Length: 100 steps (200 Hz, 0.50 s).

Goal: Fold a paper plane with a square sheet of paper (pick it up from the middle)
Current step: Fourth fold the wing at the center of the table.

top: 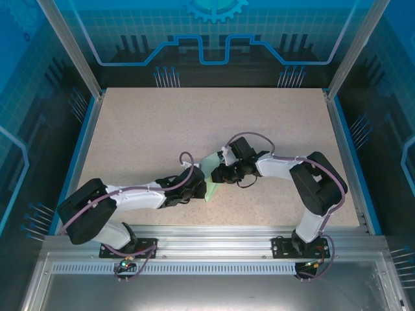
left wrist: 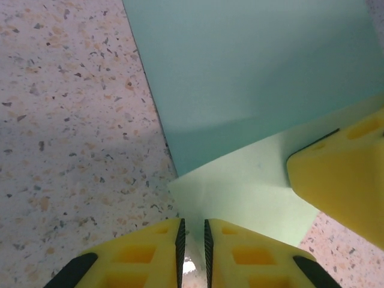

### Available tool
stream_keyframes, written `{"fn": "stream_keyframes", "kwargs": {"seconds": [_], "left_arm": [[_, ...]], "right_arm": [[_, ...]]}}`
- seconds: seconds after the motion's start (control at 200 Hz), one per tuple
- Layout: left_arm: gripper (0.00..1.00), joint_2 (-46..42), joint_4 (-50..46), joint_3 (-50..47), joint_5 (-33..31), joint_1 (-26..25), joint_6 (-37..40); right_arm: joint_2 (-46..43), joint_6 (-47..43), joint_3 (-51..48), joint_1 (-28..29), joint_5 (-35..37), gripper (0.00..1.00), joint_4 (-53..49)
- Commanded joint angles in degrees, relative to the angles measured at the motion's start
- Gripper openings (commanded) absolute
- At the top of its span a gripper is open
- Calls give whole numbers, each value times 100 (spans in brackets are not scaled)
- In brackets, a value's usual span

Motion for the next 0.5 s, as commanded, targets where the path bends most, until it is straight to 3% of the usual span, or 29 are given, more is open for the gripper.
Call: {"fn": "stream_keyframes", "kwargs": {"seconds": [0.0, 0.205, 0.355, 0.495], "left_arm": [[19, 174, 6, 200, 20, 72, -22], [27, -34, 8, 155, -7, 37, -101], [36, -368, 53, 73, -26, -400, 66], [37, -33, -188, 314, -204, -792, 93]], "right_arm": [[68, -88, 215, 91, 232, 20, -368], [118, 101, 453, 185, 737, 9, -820], [116, 245, 547, 197, 878, 8, -1024], [127, 218, 628, 210, 902, 8, -1184]]}}
